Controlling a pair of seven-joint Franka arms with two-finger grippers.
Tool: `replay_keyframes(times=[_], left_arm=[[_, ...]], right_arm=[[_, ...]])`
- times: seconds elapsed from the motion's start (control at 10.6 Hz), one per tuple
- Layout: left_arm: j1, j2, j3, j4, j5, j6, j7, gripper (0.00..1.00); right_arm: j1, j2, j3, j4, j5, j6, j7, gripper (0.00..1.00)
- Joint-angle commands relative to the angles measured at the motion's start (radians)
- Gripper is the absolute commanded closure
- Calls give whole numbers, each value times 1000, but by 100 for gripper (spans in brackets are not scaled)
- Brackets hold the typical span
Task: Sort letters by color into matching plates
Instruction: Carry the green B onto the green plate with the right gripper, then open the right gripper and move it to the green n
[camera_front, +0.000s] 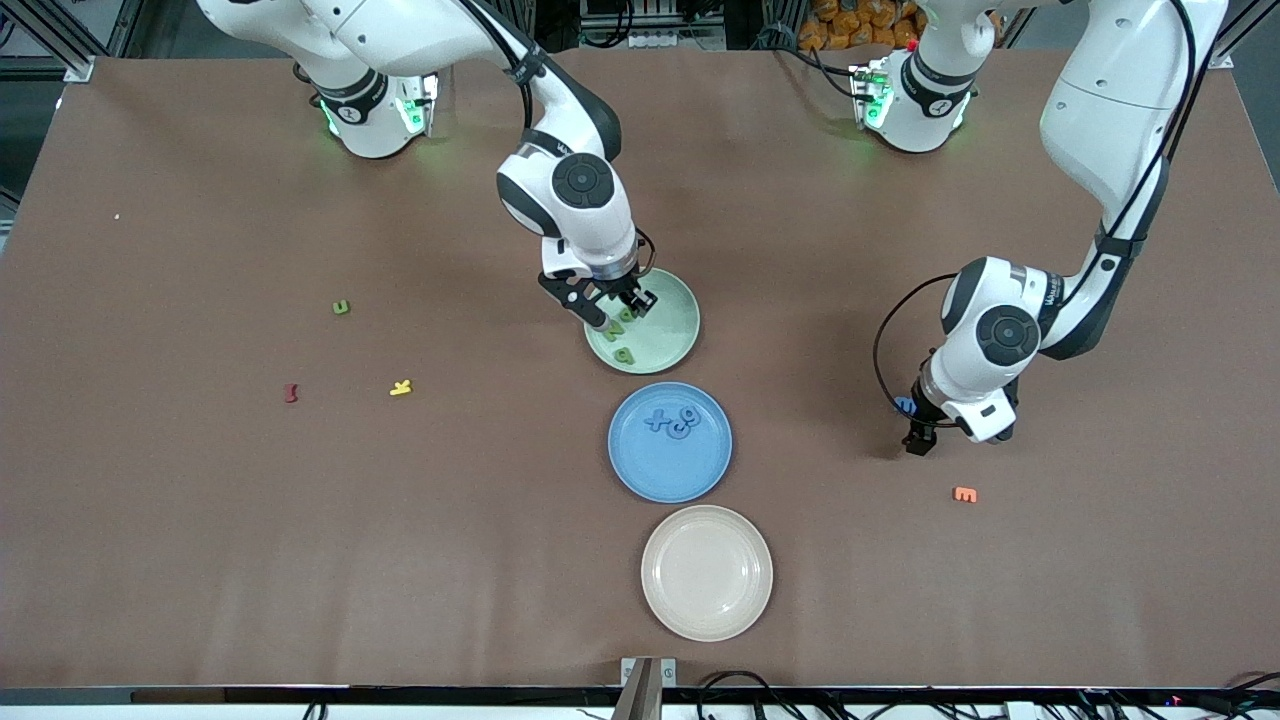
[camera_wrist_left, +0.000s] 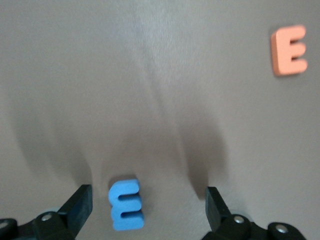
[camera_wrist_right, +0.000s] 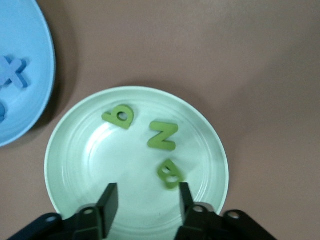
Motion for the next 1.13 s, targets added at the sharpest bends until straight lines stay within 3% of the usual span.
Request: replay_keyframes(times=[0.0, 0.28, 0.57, 0.76, 0.85, 1.04], left_arm=[[9, -11, -23, -9, -20, -39, 128, 0], [12, -10, -31, -7, -21, -44, 138, 0], [13, -3, -31, -3, -56, -44, 142, 0], [15, -2, -31, -3, -56, -44, 196, 0], [15, -2, -31, -6, -64, -44, 310, 0], [15, -2, -34, -6, -66, -45, 394, 0]], right_arm=[[-18, -5, -5, 27, -21, -26, 9, 0], [-110, -80, -2, 19, 5, -145, -47, 0], [-187, -175, -2, -16, 89, -351, -395, 0], [-259, -307, 2, -140, 96, -384, -591, 0], [-288, -362, 3, -207, 96, -385, -686, 0], [-345, -419, 2, -283, 96, -405, -892, 0]])
